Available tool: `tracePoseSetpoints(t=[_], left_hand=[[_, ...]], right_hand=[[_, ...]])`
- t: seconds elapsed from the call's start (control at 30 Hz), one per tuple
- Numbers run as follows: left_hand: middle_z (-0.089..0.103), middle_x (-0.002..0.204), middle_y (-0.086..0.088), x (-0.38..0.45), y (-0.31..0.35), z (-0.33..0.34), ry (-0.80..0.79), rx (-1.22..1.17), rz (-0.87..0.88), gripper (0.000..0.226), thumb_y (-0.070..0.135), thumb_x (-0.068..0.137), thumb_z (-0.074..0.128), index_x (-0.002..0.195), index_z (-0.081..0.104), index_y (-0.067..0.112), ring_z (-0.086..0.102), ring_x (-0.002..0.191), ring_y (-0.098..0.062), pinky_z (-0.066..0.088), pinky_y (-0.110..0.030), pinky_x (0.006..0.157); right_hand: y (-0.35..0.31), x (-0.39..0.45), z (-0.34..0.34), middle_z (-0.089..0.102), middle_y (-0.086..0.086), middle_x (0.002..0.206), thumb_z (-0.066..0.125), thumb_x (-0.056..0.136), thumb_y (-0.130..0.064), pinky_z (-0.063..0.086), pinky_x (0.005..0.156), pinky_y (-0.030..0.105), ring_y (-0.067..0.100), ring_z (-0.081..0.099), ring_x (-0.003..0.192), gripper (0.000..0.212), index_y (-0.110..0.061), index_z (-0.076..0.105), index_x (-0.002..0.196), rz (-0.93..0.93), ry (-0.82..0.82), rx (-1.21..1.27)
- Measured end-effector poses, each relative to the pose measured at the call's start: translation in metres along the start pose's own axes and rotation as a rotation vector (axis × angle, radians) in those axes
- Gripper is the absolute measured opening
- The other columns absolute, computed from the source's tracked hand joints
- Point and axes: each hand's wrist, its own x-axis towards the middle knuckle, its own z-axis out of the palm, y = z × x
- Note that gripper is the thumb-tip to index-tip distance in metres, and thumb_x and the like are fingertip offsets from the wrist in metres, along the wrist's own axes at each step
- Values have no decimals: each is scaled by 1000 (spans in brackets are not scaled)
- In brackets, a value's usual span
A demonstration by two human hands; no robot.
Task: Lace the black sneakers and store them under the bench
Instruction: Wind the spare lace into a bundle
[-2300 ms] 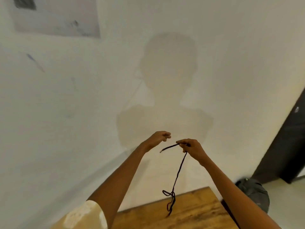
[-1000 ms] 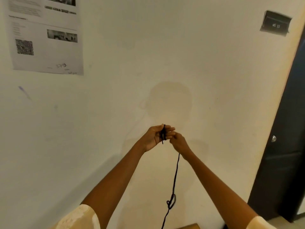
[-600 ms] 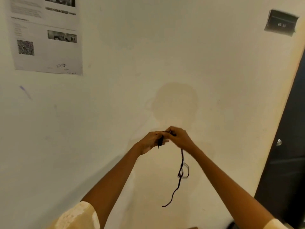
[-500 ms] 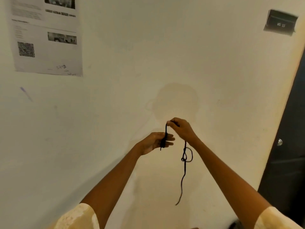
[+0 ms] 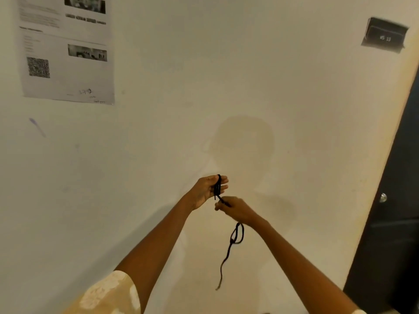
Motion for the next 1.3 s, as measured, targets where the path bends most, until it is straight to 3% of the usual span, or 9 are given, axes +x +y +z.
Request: tracePoseSetpoints(t=[0.17, 0.33, 0.47, 0.6, 0.7, 0.8, 0.93, 1.03, 1.3], left_hand=[[66, 111, -10, -12, 2, 0, -62, 89, -45, 32, 16, 101, 38, 124, 56, 2, 65, 101, -24, 53, -27, 87], [71, 104, -10, -20, 15, 3, -170, -74, -59, 33, 16, 101, 32, 109, 61, 2, 69, 95, -28, 55, -32, 86], [72, 97, -13, -19, 27, 5, -172, -233, -42, 35, 16, 101, 30, 102, 60, 0, 71, 83, -28, 57, -33, 72], [66, 112, -18, -12, 23, 1, -71, -310, 43, 36, 15, 101, 28, 98, 61, 0, 68, 95, -29, 55, -35, 85], [61, 120, -21, -8, 17, -7, 10, -270, 76, 35, 14, 101, 29, 93, 61, 2, 66, 98, -28, 51, -35, 91], [64, 117, -20, -8, 13, -12, 39, -286, 71, 32, 15, 101, 31, 86, 57, 6, 65, 100, -30, 52, -34, 90], [72, 100, -13, -11, 16, -10, 28, -275, 79, 30, 15, 100, 32, 81, 53, 9, 69, 93, -27, 53, -32, 87], [70, 103, -16, -12, 16, -10, 40, -155, 51, 28, 13, 100, 31, 85, 54, 8, 71, 86, -25, 56, -29, 79], [66, 110, -20, -18, -36, -14, 131, 562, -160, 31, 18, 102, 30, 91, 55, 3, 62, 76, -20, 49, -23, 71]], right_hand=[[-22, 13, -45, 64, -8, 76, 65, 88, -25, 38, 57, 6, 0, 55, 66, 11, -14, 69, 88, -109, 220, 169], [-23, 34, -65, 61, 1, 74, 58, 93, -32, 36, 59, 21, 11, 51, 66, 25, -10, 69, 88, -14, 428, 168], [-6, 31, -32, 64, 15, 84, 45, 98, -20, 36, 65, 30, 20, 52, 74, 28, -1, 65, 92, 84, 280, 39], [14, 16, 11, 56, -9, 102, 40, 100, -24, 37, 76, 25, 17, 57, 92, 30, -14, 68, 105, 119, 100, 39], [43, 7, 33, 60, -1, 102, 39, 100, -22, 40, 74, 26, 14, 56, 83, 28, -14, 63, 111, 242, 19, -10], [74, -5, 49, 61, 7, 115, 38, 99, -17, 45, 86, 32, 23, 59, 103, 27, -11, 61, 113, 360, -80, -45], [87, -22, 70, 59, 6, 90, 40, 98, -21, 45, 65, 27, 18, 56, 69, 17, -11, 54, 103, 452, -56, 179], [82, -31, 84, 61, 7, 77, 49, 98, -19, 46, 54, 19, 13, 54, 57, 16, -8, 51, 110, 393, 105, 484], [61, -20, 84, 70, 19, 98, 62, 91, -9, 57, 68, 28, 18, 66, 67, 14, -5, 48, 92, 266, 297, 854]])
